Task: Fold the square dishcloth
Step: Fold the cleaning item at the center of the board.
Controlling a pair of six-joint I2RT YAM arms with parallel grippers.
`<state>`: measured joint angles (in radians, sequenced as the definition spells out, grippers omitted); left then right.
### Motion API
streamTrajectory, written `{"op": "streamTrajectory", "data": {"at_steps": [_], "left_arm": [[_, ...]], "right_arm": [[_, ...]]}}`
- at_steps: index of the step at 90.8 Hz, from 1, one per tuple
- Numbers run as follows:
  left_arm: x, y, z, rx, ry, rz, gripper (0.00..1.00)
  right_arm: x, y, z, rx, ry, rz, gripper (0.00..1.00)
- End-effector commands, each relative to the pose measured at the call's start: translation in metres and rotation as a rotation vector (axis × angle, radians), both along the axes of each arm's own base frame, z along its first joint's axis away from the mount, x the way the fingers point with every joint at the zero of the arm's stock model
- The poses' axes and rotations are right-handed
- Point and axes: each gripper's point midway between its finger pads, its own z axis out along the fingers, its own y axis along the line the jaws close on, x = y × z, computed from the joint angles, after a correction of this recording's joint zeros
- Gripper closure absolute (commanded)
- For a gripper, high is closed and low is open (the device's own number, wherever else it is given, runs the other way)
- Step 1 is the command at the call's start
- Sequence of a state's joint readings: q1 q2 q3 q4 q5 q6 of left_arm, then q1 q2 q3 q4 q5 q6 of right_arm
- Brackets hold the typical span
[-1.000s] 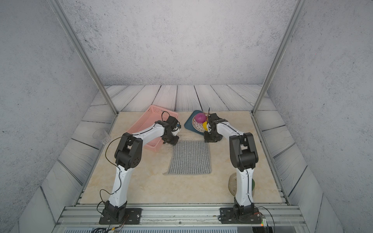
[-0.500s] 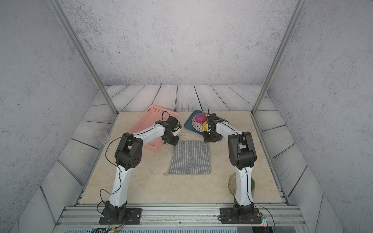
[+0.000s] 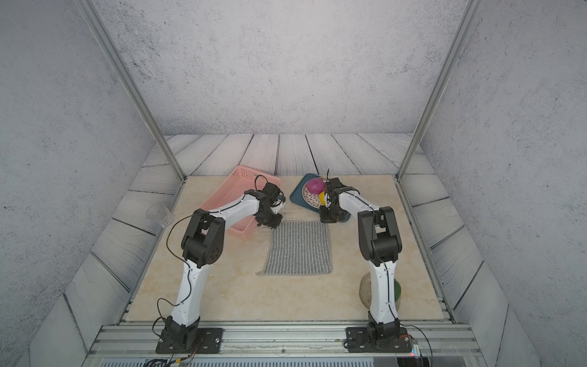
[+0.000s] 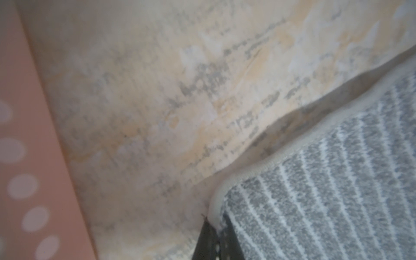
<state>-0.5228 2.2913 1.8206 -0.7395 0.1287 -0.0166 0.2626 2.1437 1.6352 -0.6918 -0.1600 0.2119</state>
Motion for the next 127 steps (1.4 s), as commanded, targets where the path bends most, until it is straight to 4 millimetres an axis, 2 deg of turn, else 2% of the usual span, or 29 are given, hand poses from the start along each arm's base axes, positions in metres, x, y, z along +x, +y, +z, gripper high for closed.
{"op": "streamTrajectory", "data": {"at_steps": [1, 34, 48, 61, 93, 118, 127], "left_arm": [[0.003, -0.001, 0.011, -0.030, -0.035, 0.014, 1.00], [0.025, -0.007, 0.065, -0.128, -0.242, 0.045, 1.00], [0.036, -0.004, 0.073, -0.106, -0.266, 0.064, 1.00], [0.038, -0.003, 0.075, -0.100, -0.279, 0.066, 1.00], [0.017, 0.004, 0.098, -0.187, -0.400, 0.051, 1.00], [-0.008, 0.005, 0.103, -0.250, -0.453, 0.019, 1.00], [-0.010, 0.006, 0.106, -0.249, -0.459, 0.024, 1.00]], "right_arm": [[0.003, -0.007, 0.006, -0.031, -0.018, -0.016, 1.00], [0.015, -0.014, 0.044, -0.052, -0.165, -0.029, 1.00], [0.023, -0.016, 0.053, -0.068, -0.187, -0.047, 1.00], [0.025, -0.017, 0.054, -0.067, -0.189, -0.058, 1.00], [0.006, -0.018, 0.063, -0.005, -0.293, -0.082, 1.00], [-0.013, -0.016, 0.069, 0.057, -0.344, -0.090, 1.00], [-0.015, -0.017, 0.074, 0.059, -0.359, -0.093, 1.00]]}}
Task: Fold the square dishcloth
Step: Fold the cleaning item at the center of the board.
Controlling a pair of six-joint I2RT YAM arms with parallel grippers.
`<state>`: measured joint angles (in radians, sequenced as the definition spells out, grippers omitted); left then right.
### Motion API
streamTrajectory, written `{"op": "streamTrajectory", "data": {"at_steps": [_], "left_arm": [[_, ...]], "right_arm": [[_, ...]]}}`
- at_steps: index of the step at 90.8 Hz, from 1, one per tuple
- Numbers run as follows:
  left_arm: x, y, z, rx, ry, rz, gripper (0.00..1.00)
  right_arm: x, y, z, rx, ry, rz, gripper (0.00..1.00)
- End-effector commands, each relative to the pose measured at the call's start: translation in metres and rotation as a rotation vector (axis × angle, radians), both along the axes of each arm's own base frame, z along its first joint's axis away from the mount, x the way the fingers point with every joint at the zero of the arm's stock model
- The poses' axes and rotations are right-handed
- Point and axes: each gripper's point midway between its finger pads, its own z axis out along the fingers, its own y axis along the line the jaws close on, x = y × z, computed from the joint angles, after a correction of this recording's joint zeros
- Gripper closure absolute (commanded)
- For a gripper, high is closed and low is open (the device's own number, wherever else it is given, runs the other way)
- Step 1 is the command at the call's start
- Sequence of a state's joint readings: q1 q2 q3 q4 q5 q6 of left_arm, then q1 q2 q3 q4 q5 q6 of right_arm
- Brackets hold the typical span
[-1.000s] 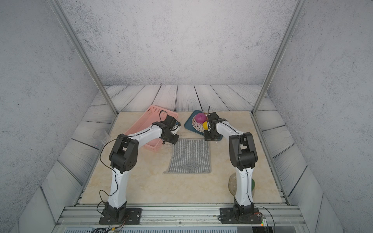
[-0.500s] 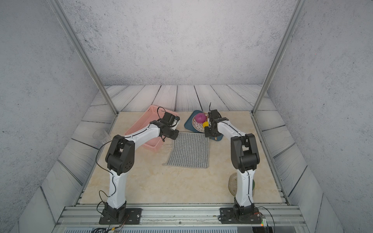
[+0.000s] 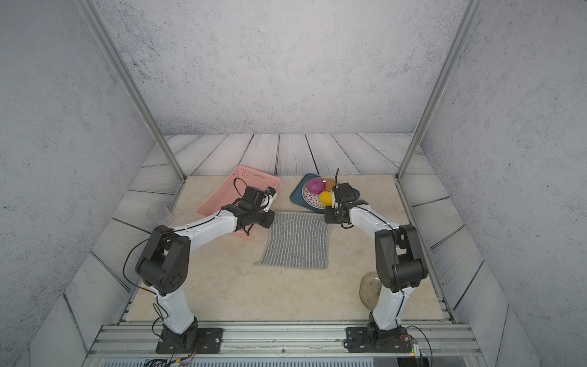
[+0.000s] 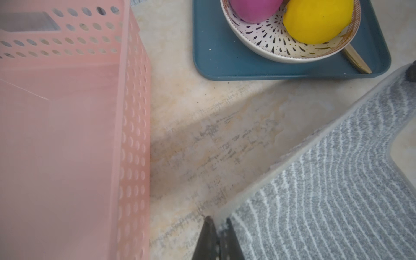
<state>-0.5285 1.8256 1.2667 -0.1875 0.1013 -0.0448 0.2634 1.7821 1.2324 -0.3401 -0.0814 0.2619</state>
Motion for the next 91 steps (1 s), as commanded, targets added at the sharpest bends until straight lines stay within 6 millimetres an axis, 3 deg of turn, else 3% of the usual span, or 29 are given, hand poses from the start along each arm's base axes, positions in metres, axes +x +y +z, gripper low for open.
{"op": "streamTrajectory", "data": {"at_steps": [1, 20, 43, 61, 91], "left_arm": [[0.002, -0.003, 0.016, -0.025, -0.056, -0.006, 1.00], [0.018, -0.010, 0.028, -0.021, -0.074, 0.003, 1.00], [0.046, -0.015, 0.015, 0.027, -0.066, 0.026, 1.00], [0.032, -0.009, 0.006, 0.024, -0.074, 0.019, 1.00], [-0.006, 0.003, -0.002, -0.035, -0.077, 0.007, 1.00]], "right_arm": [[0.002, 0.000, 0.017, 0.025, -0.053, -0.014, 1.00], [0.018, -0.006, 0.026, -0.042, -0.059, -0.024, 1.00], [0.041, -0.003, 0.026, -0.077, -0.041, -0.014, 1.00], [0.030, -0.001, 0.017, -0.039, -0.049, -0.015, 1.00], [-0.009, 0.005, 0.010, 0.057, -0.052, 0.002, 1.00]]}}
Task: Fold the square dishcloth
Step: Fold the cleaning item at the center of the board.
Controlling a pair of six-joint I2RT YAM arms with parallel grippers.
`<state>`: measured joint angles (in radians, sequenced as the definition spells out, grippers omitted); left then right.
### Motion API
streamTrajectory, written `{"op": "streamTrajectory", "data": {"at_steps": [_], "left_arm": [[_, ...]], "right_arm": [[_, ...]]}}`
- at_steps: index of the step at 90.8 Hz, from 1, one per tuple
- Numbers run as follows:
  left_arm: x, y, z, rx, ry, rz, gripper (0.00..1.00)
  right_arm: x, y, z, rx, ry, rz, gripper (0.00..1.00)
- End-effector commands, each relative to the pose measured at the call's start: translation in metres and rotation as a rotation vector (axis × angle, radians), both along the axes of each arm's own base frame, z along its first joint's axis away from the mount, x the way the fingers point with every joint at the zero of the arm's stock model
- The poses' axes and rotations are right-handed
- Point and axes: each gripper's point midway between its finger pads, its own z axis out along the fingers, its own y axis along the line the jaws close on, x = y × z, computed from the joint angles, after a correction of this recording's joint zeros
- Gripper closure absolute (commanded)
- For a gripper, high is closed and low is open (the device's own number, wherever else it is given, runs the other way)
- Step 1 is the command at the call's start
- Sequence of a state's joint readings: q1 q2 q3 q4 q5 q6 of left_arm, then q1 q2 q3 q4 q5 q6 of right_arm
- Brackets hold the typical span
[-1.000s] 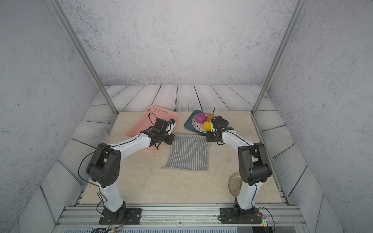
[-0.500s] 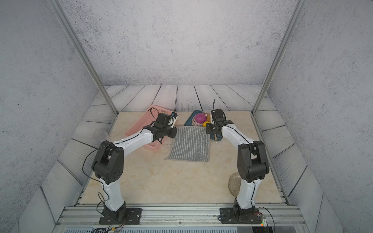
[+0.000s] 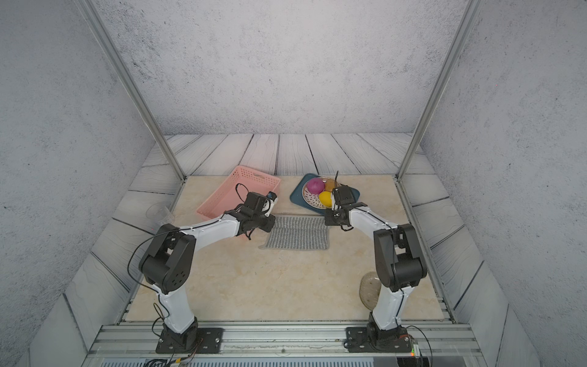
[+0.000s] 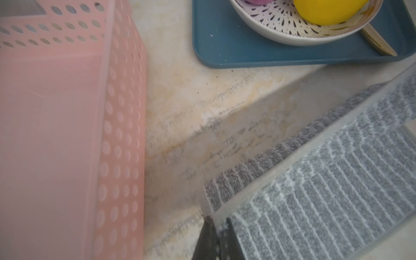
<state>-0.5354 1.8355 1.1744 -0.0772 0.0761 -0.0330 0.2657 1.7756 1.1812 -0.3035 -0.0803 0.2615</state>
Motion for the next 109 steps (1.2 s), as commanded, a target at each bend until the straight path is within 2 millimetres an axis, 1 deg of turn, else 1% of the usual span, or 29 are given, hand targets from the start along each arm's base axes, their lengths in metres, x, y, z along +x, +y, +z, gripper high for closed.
{"op": "streamTrajectory", "data": {"at_steps": [1, 24, 35, 46, 51, 69, 78, 87, 98, 109], "left_arm": [[-0.003, 0.000, 0.021, -0.054, -0.055, 0.005, 1.00], [-0.019, 0.002, 0.007, -0.037, -0.019, 0.004, 1.00], [-0.026, 0.003, 0.004, -0.049, -0.005, 0.011, 1.00], [-0.034, 0.002, 0.006, -0.077, -0.001, 0.008, 1.00], [-0.037, 0.001, 0.005, -0.087, 0.003, 0.004, 0.93], [-0.048, 0.001, -0.006, -0.103, 0.045, -0.002, 0.76], [-0.056, -0.001, -0.008, -0.128, 0.061, -0.020, 0.74], [-0.064, -0.005, -0.009, -0.157, 0.080, -0.046, 0.74], [-0.071, -0.003, -0.012, -0.163, 0.098, -0.049, 0.74], [-0.080, 0.001, -0.016, -0.166, 0.113, -0.041, 0.71]], "right_arm": [[-0.004, 0.007, 0.020, 0.063, -0.058, 0.002, 1.00], [-0.026, 0.010, 0.006, 0.079, -0.018, 0.000, 1.00], [-0.032, 0.009, 0.002, 0.075, -0.004, -0.002, 1.00], [-0.036, 0.009, 0.000, 0.076, 0.004, -0.004, 1.00], [-0.038, 0.010, -0.002, 0.075, 0.008, -0.001, 1.00], [-0.043, 0.013, -0.008, 0.074, 0.027, 0.000, 1.00], [-0.048, 0.016, -0.009, 0.083, 0.031, 0.003, 0.96], [-0.053, 0.019, -0.010, 0.108, 0.035, 0.002, 0.96], [-0.062, 0.022, -0.013, 0.130, 0.049, 0.000, 0.92], [-0.071, 0.023, -0.016, 0.144, 0.061, -0.005, 0.83]]}}
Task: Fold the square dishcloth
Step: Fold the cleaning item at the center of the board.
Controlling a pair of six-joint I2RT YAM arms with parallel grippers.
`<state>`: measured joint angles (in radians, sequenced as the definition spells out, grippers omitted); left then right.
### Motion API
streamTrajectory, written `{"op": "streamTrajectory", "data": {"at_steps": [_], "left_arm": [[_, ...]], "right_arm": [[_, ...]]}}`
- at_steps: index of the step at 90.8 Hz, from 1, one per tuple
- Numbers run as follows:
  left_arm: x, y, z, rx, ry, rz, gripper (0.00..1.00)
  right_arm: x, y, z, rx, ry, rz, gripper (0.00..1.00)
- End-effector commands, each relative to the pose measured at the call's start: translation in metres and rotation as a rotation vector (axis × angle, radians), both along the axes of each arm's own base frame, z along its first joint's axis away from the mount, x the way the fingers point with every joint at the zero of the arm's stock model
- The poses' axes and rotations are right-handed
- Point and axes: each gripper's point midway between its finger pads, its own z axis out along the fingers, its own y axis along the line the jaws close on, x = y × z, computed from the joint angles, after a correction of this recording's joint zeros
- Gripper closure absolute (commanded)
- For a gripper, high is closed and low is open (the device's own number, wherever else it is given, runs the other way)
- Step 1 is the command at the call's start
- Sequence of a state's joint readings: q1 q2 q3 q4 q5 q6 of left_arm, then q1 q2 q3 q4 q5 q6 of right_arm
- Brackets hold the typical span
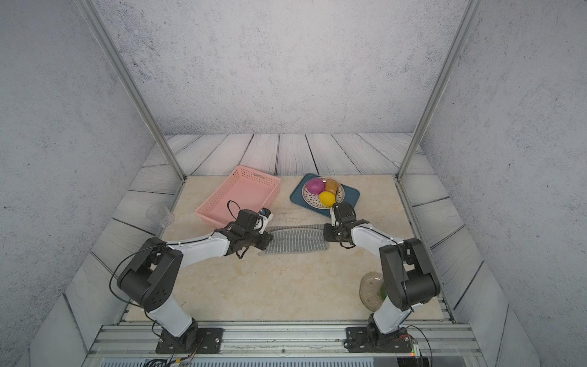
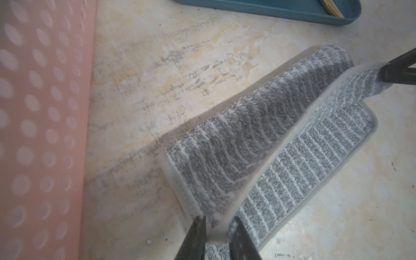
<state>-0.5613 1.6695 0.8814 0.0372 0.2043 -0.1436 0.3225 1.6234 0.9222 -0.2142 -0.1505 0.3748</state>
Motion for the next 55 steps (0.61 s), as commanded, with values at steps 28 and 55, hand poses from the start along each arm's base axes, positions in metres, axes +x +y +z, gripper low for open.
{"op": "streamTrajectory", "data": {"at_steps": [28, 55], "left_arm": [[-0.028, 0.008, -0.001, -0.041, 0.027, 0.014, 0.62], [-0.047, 0.015, -0.004, -0.053, 0.055, 0.037, 0.59]], "right_arm": [[-0.031, 0.001, -0.006, 0.051, 0.034, -0.037, 0.72], [-0.054, -0.009, -0.014, 0.041, 0.077, -0.081, 0.68]]}}
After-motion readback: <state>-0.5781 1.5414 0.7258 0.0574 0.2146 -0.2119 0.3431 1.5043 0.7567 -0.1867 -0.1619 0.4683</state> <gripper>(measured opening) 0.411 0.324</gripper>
